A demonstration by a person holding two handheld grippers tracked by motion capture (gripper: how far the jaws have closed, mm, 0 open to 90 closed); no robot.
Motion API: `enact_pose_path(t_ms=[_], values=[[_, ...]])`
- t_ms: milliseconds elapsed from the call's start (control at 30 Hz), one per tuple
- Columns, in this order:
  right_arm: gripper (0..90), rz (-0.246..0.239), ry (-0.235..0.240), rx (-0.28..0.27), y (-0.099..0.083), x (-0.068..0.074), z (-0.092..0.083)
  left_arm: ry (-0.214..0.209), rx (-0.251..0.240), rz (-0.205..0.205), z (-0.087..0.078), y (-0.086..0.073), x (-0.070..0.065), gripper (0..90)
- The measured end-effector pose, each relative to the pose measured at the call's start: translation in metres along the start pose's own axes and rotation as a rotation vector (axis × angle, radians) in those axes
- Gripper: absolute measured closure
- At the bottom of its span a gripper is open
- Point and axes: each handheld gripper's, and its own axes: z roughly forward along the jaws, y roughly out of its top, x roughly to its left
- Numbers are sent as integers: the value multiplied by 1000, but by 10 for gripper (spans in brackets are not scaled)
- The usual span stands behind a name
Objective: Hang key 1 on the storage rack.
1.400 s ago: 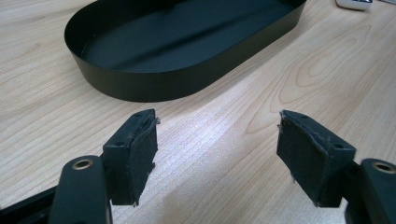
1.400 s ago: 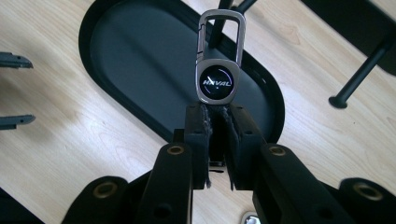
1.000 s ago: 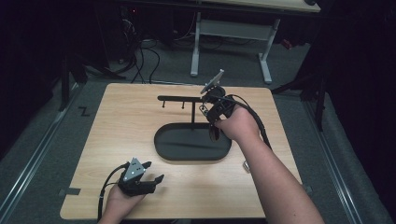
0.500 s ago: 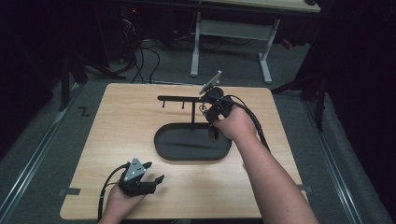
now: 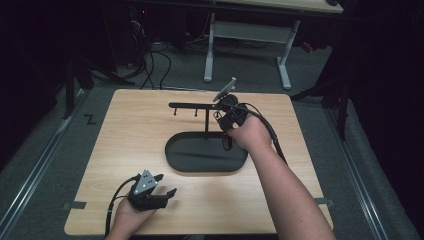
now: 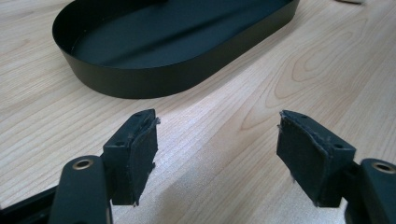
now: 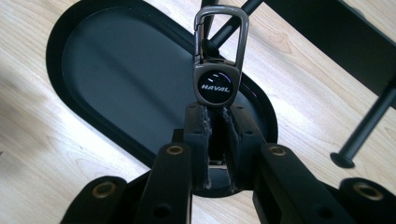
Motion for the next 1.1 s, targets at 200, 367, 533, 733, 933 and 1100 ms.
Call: enact_pose_path(t_ms=[200, 367, 533, 733, 933, 1100], values=[[801, 14, 3, -5, 1, 0, 4, -2, 0, 3, 1, 0, -1, 295], [798, 20, -2, 1, 3, -1, 9, -7, 10, 7, 1, 0, -1, 295], [796, 6, 0, 2, 2, 0, 12, -6, 11, 8, 1, 0, -1, 295], [790, 13, 6, -17, 1, 0, 10, -6, 9, 7, 2, -1, -1, 296], [781, 17, 11, -24, -1, 0, 6, -7, 9, 10, 2, -1, -1, 296], [762, 21, 17, -32, -10, 0, 4, -8, 13, 11, 3, -1, -1, 296]])
